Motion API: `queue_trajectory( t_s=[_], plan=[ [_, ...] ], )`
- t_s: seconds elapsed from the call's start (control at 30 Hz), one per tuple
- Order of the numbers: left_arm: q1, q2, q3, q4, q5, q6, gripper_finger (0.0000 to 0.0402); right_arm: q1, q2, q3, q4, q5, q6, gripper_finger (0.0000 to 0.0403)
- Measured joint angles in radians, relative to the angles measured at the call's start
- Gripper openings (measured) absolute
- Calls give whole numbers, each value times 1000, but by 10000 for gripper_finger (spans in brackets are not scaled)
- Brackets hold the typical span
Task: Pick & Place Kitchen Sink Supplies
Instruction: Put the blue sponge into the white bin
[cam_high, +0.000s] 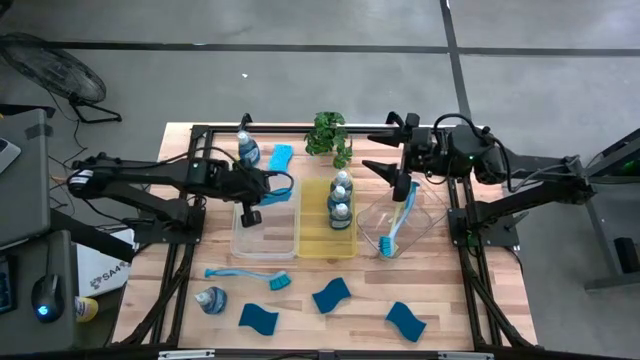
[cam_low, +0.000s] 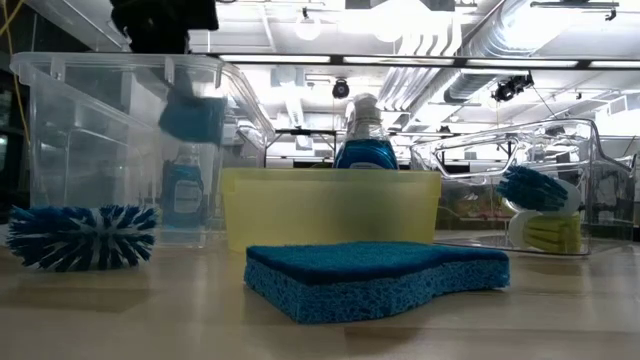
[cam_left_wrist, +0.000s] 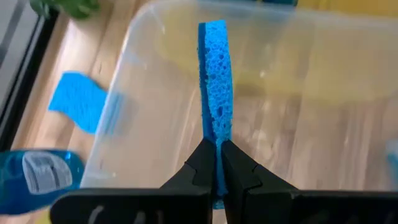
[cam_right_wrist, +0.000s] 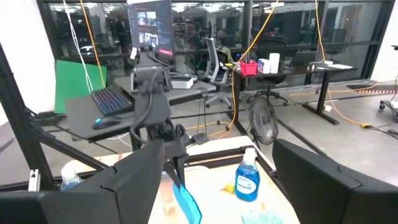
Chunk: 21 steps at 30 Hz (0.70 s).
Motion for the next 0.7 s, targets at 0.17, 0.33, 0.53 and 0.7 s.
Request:
queue_trajectory(
  t_s=[0.17, 0.33, 0.53, 0.7],
  plan=[
    [0, 46, 0, -20, 13, 57, 1, 0, 8, 0, 0, 0, 0, 293],
    [15, 95, 0, -14, 8, 101, 10, 0, 16, 0, 0, 0, 0, 293],
    [68, 151, 0, -5, 33, 109, 15, 0, 16, 0, -1, 0, 0, 293],
    [101, 168, 0, 23, 47, 110, 16, 0, 16, 0, -8, -6, 1, 293]
  ],
)
